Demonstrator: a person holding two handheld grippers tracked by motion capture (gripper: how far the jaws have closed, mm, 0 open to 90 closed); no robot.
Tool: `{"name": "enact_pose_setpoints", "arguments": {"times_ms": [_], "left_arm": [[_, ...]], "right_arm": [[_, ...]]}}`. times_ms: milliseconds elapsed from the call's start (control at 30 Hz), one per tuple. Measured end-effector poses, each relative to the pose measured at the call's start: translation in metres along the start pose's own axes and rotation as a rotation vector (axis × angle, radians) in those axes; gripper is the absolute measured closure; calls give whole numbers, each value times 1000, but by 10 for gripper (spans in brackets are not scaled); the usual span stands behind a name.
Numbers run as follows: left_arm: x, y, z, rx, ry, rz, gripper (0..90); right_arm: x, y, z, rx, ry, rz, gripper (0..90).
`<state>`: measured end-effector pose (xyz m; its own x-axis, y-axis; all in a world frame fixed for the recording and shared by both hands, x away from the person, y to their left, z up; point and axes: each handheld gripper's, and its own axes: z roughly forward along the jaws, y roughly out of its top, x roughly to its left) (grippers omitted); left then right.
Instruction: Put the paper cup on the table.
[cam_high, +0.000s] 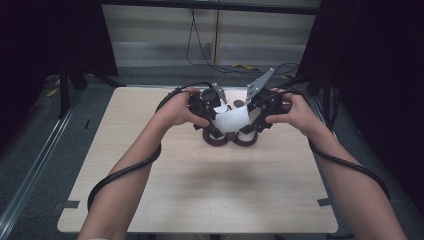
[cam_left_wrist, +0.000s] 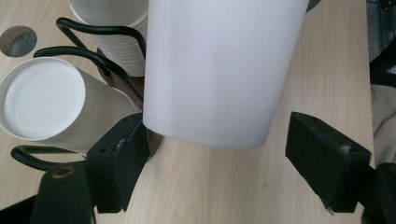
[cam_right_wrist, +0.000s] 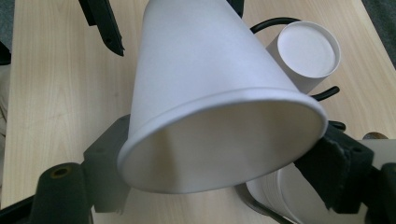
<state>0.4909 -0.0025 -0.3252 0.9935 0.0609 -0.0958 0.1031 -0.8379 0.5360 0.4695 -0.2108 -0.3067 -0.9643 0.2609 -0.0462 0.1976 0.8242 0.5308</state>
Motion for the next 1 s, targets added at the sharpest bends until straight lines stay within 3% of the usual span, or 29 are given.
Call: {"name": "enact_pose_setpoints", "arguments": {"times_ms": [633, 1000], "left_arm": [[-1, 2, 5, 20, 9, 30, 250], [-2, 3, 5, 42, 25, 71, 312]], "right_arm": [[0, 4, 4, -1, 24, -3, 193], [0, 6, 6, 0, 40, -7, 190]]}}
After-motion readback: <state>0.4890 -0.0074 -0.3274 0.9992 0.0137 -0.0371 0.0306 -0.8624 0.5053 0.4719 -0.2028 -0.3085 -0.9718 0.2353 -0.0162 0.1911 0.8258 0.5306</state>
